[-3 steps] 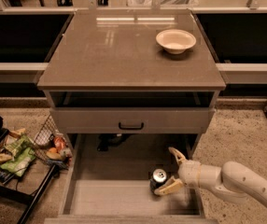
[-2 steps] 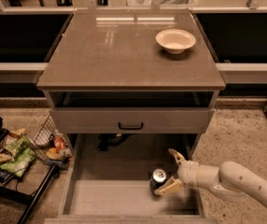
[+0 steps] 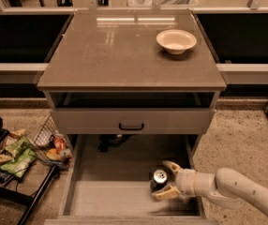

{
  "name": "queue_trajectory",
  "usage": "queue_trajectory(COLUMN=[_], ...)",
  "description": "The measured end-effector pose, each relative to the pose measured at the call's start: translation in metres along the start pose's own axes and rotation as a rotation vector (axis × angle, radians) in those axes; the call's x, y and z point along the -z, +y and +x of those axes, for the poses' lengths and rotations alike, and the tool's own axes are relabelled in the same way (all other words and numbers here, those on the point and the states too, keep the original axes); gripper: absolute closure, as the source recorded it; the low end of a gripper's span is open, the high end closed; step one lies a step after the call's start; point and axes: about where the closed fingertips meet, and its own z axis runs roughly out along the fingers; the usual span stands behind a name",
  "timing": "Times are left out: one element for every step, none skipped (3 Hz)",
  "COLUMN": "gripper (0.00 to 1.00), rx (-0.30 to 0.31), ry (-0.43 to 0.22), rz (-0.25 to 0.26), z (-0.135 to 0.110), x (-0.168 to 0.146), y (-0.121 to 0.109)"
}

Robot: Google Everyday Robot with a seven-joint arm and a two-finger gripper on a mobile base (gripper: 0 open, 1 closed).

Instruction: Pick pepsi can from middle drawer and place on counter

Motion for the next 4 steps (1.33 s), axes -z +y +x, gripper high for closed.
queue_trajectory(gripper=[0.41, 0.65, 0.88, 1.00], rx=[-0.029, -0.108, -0.226, -0.264], ry=[0.009, 0.028, 0.054, 0.114], rz=[-0.016, -0.058, -0.090, -0.095], z=[0.011, 0.001, -0.036, -0.105], x=[-0.006, -0.009, 0.026, 0.096], y=[0.011, 0.014, 0.006, -0.019])
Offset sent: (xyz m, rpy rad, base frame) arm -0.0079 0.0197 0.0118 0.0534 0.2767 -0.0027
